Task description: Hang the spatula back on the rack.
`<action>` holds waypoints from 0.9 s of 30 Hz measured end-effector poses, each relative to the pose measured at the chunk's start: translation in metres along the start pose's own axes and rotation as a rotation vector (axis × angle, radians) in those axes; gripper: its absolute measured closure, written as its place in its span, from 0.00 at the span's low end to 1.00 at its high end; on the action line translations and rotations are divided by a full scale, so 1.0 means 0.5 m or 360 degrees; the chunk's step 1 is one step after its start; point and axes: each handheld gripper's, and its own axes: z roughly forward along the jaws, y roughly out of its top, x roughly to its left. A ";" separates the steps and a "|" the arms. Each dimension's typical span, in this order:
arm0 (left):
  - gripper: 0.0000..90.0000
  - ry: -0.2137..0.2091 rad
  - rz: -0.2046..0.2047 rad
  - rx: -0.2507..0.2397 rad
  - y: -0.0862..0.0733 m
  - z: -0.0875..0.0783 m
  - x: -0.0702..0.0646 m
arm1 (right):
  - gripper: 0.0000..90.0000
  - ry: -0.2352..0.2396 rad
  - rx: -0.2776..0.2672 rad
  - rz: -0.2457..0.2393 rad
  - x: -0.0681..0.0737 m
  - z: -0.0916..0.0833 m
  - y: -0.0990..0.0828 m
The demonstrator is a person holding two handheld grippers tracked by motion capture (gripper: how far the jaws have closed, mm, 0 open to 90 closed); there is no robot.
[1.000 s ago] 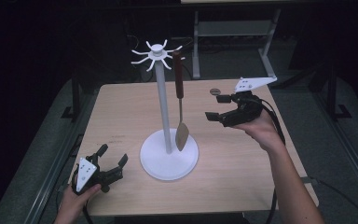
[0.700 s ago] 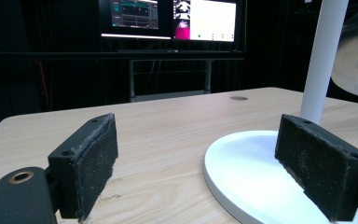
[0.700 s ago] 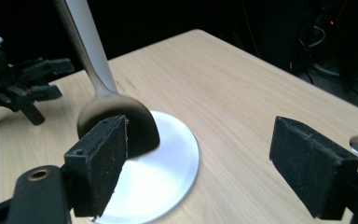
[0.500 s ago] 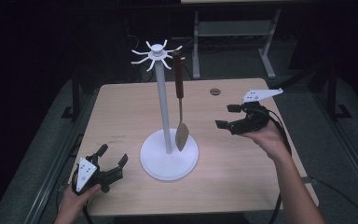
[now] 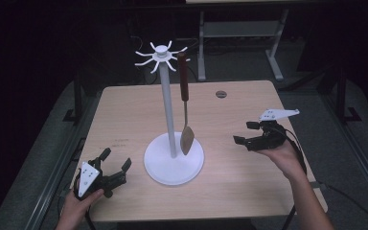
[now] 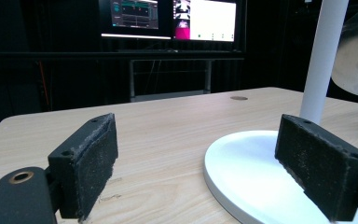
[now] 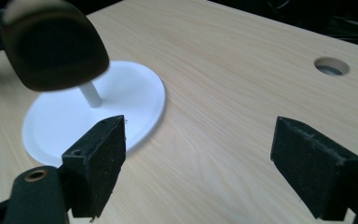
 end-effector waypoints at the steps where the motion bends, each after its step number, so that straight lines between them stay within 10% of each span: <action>1: 0.14 0.0000 0.0000 0.0000 0.000 0.000 0.000 | 0.19 -0.0014 0.0001 0.0007 -0.002 -0.001 -0.009; 27: 0.14 -0.0002 0.0003 0.0004 0.000 -0.002 0.003 | 0.18 -0.0258 0.0066 0.0187 -0.036 -0.072 -0.211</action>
